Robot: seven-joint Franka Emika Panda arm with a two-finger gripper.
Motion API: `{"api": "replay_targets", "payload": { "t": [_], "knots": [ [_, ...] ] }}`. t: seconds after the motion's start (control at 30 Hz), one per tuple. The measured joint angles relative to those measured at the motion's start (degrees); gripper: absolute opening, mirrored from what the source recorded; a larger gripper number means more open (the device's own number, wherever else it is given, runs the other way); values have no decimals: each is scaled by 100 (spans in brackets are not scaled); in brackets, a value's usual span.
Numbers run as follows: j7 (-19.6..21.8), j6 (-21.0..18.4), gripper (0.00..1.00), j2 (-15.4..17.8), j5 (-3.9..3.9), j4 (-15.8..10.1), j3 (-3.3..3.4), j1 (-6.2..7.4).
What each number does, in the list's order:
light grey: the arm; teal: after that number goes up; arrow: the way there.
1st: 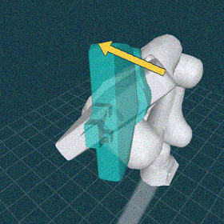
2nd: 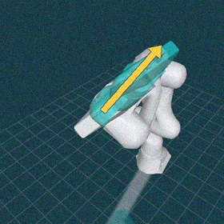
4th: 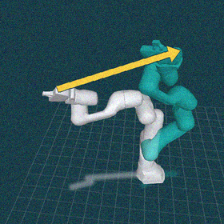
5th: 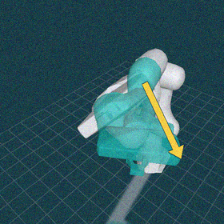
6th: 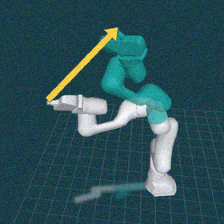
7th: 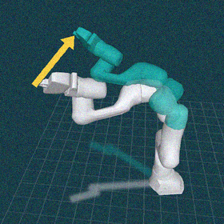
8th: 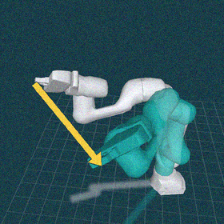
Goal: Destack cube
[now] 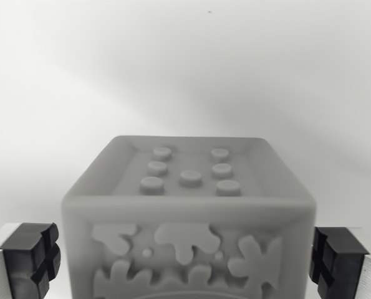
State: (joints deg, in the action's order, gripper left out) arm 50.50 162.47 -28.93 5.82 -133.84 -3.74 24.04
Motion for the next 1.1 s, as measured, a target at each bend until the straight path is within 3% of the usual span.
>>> {"api": "replay_targets", "payload": {
  "t": [0.47, 1.1],
  "knots": [
    [-35, -378, 100, 528, -50, -139, -92, -73],
    [-200, -1230, 100, 1528, -291, -265, -207, -142]
  ]
}}
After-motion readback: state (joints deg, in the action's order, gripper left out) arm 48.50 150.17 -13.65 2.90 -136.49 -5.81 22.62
